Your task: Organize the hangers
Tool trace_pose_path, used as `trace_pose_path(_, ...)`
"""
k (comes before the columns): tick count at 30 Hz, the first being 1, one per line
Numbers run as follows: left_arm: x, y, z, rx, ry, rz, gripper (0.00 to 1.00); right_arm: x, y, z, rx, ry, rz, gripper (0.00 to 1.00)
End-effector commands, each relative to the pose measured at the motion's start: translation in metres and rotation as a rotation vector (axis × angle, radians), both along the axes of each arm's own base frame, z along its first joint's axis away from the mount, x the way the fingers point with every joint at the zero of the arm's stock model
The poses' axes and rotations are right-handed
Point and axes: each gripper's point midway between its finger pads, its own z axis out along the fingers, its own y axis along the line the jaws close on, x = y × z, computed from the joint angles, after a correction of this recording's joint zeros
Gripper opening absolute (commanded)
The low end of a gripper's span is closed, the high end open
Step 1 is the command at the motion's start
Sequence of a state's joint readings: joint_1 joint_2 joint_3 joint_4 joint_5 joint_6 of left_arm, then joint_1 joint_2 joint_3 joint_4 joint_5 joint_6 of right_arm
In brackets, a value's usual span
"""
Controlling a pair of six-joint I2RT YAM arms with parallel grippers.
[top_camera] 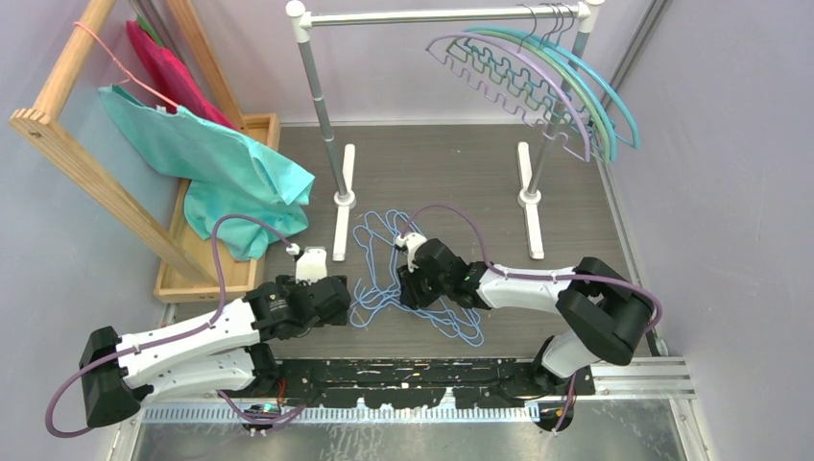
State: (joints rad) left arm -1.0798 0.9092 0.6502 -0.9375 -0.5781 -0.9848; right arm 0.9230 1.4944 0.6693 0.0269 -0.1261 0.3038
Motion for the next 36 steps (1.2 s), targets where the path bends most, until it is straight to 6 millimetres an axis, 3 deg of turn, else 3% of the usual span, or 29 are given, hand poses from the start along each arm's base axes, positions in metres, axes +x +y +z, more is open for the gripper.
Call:
trace_pose_path(1,0.005,0.000,0.010,-0.015,-0.031,0.027,0.98,0.011,0.016,0.013,0.065,-0.050,0.001,0.33)
trace_pose_path(9,0.004,0.000,0.004,-0.018,-0.023,0.029,0.98,0.008,0.006,-0.001,0.016,-0.050,0.007,0.34)
trace_pose_path(14,0.003,0.000,0.004,-0.016,-0.018,0.030,0.98,0.005,0.006,-0.008,0.015,-0.037,0.010,0.28)
trace_pose_path(16,0.003,0.002,0.004,-0.017,-0.019,0.031,0.98,0.006,0.004,-0.011,0.005,-0.039,0.009,0.21)
trace_pose_path(19,0.002,0.004,0.006,-0.021,-0.023,0.038,0.98,0.009,0.004,-0.010,0.000,-0.050,-0.001,0.01)
trace_pose_path(23,0.001,0.007,0.006,-0.025,-0.031,0.043,0.98,0.011,0.004,0.010,0.028,-0.076,-0.013,0.01)
trace_pose_path(28,0.002,0.007,0.006,-0.028,-0.034,0.042,0.98,0.015,0.004,0.058,0.108,-0.158,-0.040,0.01)
trace_pose_path(31,0.002,0.005,0.004,-0.023,-0.027,0.039,0.98,0.017,-0.002,0.066,0.076,-0.182,-0.037,0.24)
trace_pose_path(36,0.004,0.001,0.003,-0.024,-0.027,0.036,0.98,0.014,-0.006,0.047,0.009,-0.168,0.004,0.42)
